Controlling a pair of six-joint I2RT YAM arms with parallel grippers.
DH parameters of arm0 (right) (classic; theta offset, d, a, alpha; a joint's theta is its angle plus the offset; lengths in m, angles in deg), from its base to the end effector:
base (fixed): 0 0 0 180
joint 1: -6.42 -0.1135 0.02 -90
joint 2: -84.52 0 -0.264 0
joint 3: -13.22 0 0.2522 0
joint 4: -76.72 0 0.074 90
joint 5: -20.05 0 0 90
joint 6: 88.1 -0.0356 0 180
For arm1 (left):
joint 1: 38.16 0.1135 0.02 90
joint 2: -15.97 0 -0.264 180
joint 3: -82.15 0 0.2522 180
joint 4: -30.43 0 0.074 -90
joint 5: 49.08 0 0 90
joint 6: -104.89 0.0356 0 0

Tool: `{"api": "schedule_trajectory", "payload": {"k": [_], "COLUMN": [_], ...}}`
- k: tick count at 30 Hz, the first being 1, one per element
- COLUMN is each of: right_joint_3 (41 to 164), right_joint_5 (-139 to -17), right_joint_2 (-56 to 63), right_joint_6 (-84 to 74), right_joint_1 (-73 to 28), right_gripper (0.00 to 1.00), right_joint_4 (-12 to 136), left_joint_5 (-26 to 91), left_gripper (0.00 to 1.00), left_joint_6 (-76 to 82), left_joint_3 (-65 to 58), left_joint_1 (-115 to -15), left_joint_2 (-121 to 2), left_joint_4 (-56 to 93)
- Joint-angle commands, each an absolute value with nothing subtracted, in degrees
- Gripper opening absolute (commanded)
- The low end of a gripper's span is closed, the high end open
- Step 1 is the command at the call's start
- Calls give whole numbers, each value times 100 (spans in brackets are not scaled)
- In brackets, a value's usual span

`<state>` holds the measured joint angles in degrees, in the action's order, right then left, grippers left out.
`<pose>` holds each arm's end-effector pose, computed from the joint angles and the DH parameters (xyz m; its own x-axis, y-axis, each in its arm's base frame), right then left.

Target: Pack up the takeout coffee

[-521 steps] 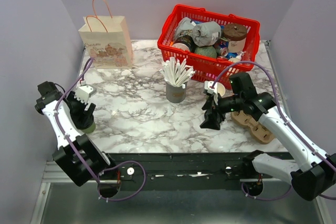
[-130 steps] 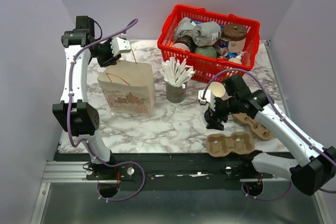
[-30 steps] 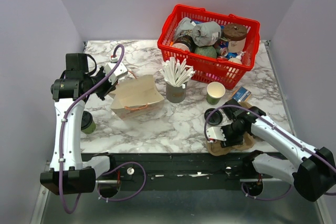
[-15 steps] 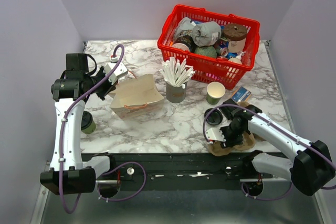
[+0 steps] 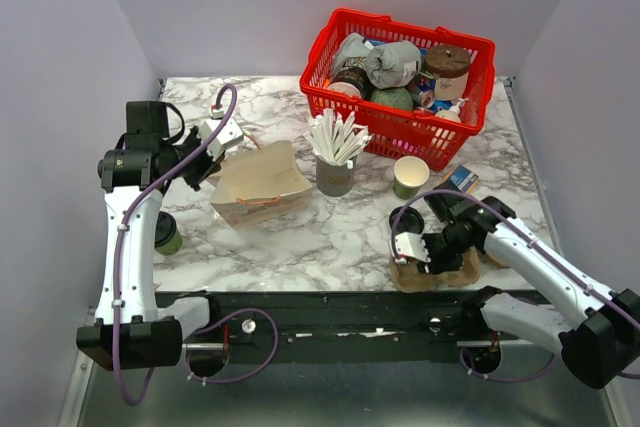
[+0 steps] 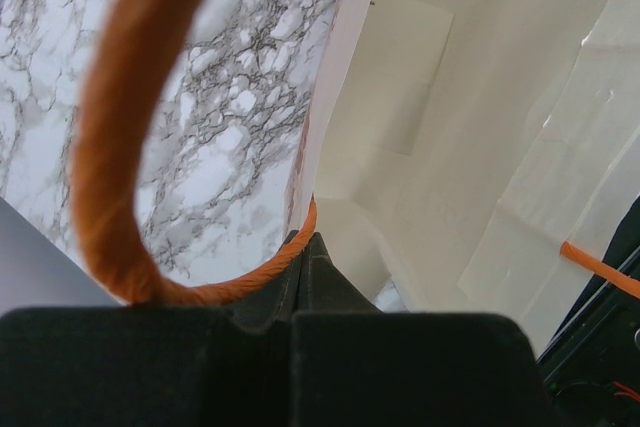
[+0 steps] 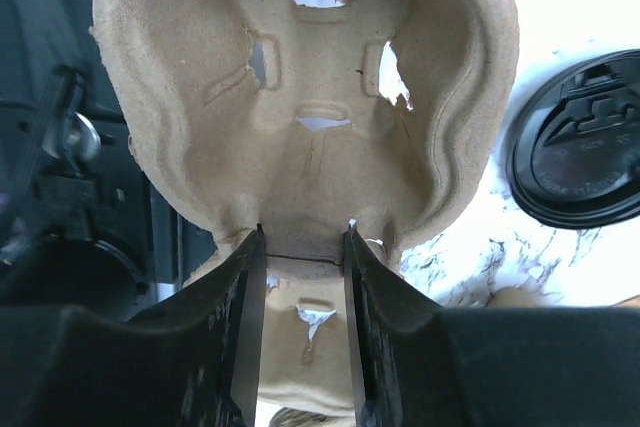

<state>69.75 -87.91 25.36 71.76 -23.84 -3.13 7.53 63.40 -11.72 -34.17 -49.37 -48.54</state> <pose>0.1246 0.0854 0.2217 0.1879 -0.9243 -0.3321 -0.9810 -0.1931 -0.0176 0.1984 -0.0058 0.3939 -0.2911 0.6066 -0.7398 0.7693 0.6081 0.1960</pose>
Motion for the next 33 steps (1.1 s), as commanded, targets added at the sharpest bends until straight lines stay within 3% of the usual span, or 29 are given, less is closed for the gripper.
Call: {"api": "schedule_trajectory", "payload": {"k": [1, 3, 5, 11, 16, 24, 33], "right_joint_3": [7618, 7996, 8716, 11106, 12830, 13358, 13423], "right_joint_5": [-9350, -9684, -10060, -11395, -12075, -12541, -12998], "right_joint_2": [2669, 2634, 2477, 1554, 1167, 561, -249], "right_joint_6": [6808, 6581, 6343, 4876, 3516, 921, 567], "right_joint_1": [-2381, -2381, -2381, -2381, -2416, -3232, -4507], "right_gripper": [27, 19, 1, 0, 1, 1, 0], "right_joint_4": [-867, -1060, -1140, -1070, 378, 4410, 5785], "left_joint_5": [682, 629, 516, 243, 251, 321, 497], "left_gripper": [0, 0, 0, 0, 0, 0, 0], "left_joint_6": [6314, 6314, 6262, 5902, 5910, 5655, 5637], "left_joint_3": [-1220, -1247, -1334, -1352, -1212, -1071, -1352], "left_joint_1": [-3455, -3455, -3455, -3455, -3481, -3534, -3569], "left_joint_2": [-5030, -5074, -5091, -4978, -4749, -4362, -4397], "left_joint_4": [-4845, -4907, -4968, -5047, -5188, -5118, -5477]}}
